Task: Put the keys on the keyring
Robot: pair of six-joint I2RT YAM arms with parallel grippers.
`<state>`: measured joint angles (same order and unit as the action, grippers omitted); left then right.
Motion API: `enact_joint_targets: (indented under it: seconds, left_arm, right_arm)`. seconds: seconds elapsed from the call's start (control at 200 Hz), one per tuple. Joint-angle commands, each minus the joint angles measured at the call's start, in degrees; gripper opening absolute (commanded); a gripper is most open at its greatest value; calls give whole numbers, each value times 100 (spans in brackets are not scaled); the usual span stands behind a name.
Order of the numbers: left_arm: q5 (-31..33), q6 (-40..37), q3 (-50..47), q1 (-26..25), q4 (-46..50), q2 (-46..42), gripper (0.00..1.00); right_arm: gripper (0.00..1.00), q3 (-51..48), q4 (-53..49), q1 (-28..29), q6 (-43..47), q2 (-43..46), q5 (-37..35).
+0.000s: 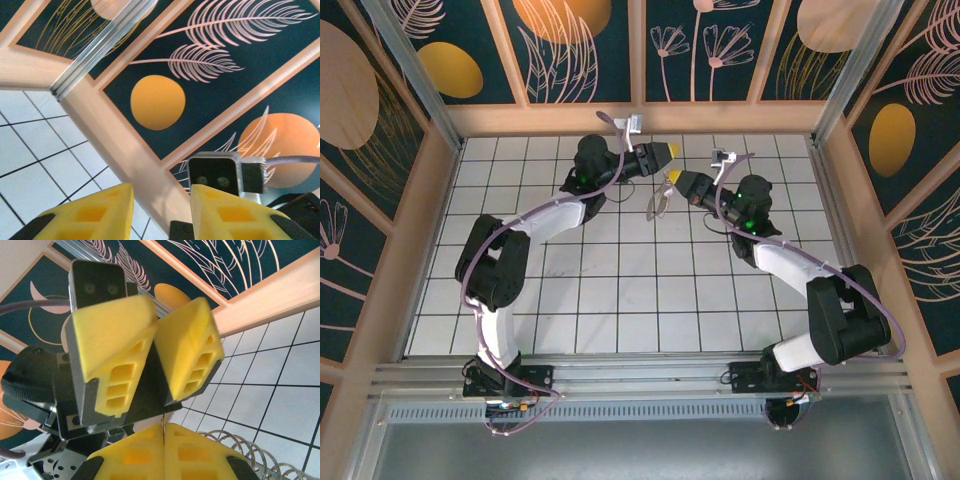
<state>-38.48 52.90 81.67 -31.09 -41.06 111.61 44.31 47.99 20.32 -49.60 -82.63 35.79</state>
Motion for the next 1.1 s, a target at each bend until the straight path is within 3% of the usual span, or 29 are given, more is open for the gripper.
enact_joint_targets:
  seconds: [0.0,0.255,0.681,1.097]
  left_arm:
    - [-91,-438,588,2,949,211,35]
    - [-329,-527,826,33,1181,381,36]
    - [-408,-1316,200,267,1126,-318,38]
    - [-492,-1558,-1259,296,359,-862,39]
  right_arm:
    - [0,252,50,-82,86,72,220]
    - [0,188,326,-156,50,-4,432]
    - [0,60,716,-218,-22,-92,569]
    - [0,291,281,-530,365,-261,1002]
